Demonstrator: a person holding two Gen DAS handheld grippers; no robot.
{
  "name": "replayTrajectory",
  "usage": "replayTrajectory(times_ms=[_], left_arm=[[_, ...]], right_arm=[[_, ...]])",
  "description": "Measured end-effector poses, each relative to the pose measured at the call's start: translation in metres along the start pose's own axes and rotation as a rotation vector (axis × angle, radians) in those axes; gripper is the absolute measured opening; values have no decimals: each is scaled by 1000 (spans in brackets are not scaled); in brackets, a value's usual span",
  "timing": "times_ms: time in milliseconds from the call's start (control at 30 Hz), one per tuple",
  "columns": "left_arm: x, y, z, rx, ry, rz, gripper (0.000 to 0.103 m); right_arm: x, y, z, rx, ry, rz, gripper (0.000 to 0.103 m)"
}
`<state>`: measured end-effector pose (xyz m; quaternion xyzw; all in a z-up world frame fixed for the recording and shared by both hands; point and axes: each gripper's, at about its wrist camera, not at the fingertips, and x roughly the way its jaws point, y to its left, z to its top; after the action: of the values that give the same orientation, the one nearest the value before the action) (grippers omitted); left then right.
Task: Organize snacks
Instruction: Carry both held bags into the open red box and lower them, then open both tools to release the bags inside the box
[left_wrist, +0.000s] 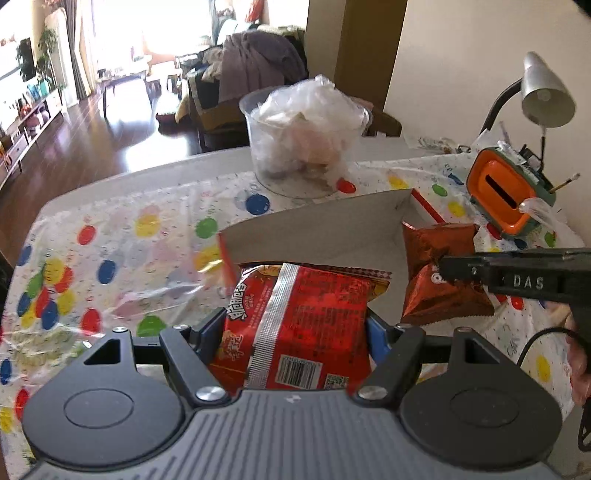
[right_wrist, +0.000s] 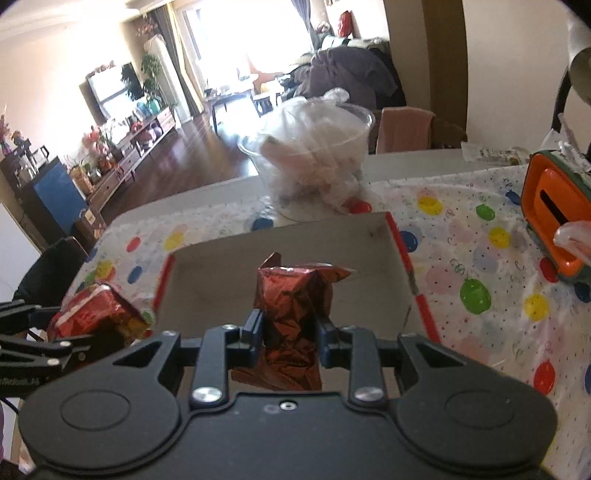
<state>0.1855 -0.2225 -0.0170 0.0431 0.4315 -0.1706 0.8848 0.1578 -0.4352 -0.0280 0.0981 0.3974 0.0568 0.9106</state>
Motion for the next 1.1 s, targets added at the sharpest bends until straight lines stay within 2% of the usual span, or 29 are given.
replayTrajectory(times_ms=[267,433,500,767,967,1100], left_arm=[[61,-29,12,43,110,40,76],[86,-40,14,70,166,82,76],[93,-42,16,81,189,75,76],[102,-55,9,139,249,86,76],[97,-58,2,137,234,85,75],[85,-54,0,97,206,75,75]], right_arm=[[42,-21,1,-61,105,3,28],[60,-22,0,-104,145,2,28],[64,-21,0,-119,160,12,28],[73,-23,-7,-144,213,44,30],[66,-27,-12,-149,214,59,33],[55,-29,-12,-139,199,77,40]])
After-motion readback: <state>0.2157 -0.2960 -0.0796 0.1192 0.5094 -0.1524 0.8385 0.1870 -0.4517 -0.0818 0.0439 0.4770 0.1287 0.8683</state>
